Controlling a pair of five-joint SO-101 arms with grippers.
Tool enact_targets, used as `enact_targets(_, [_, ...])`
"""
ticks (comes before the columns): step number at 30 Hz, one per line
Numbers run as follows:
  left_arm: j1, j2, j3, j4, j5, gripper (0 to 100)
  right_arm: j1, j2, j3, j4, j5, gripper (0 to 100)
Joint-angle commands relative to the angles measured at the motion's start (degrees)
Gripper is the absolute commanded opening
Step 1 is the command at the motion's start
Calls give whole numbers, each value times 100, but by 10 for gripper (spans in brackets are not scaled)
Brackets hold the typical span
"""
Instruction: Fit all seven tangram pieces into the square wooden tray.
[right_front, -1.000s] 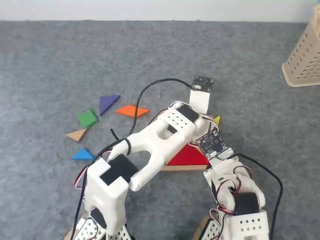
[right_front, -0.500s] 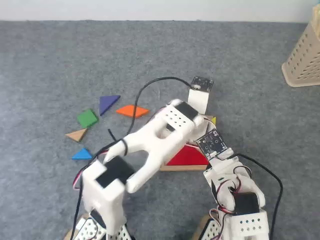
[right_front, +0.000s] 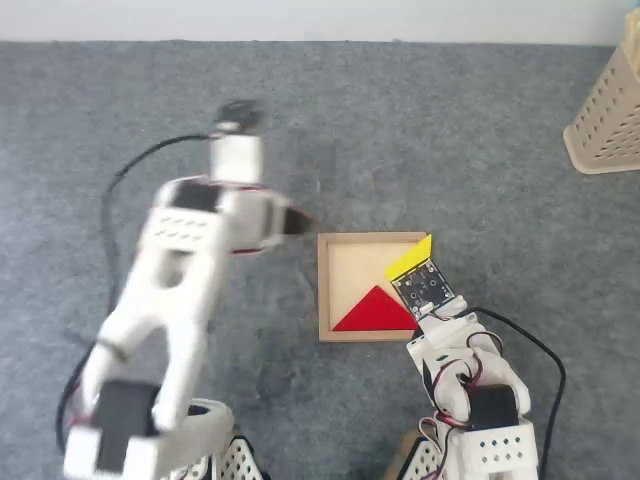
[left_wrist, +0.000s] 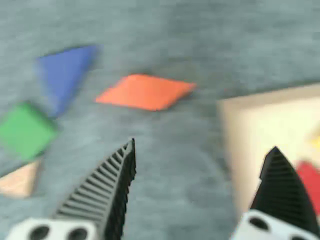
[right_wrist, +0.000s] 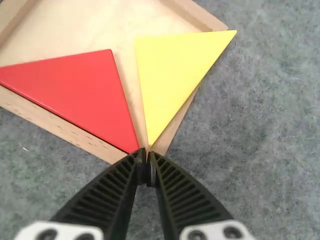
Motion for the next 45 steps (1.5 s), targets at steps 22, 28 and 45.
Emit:
enact_targets(22, [-1653,-2901,4884,-4985,-501,372,-620,-127,88,242,79,8])
enact_targets(28, [-1591,-2901,4892,-4985,-484,372,277,-127,-114,-338,545,9])
enact_targets(45, [-1495,-2901,4954,-4976,-501,372,514,4418,-3648,-1007,149,67])
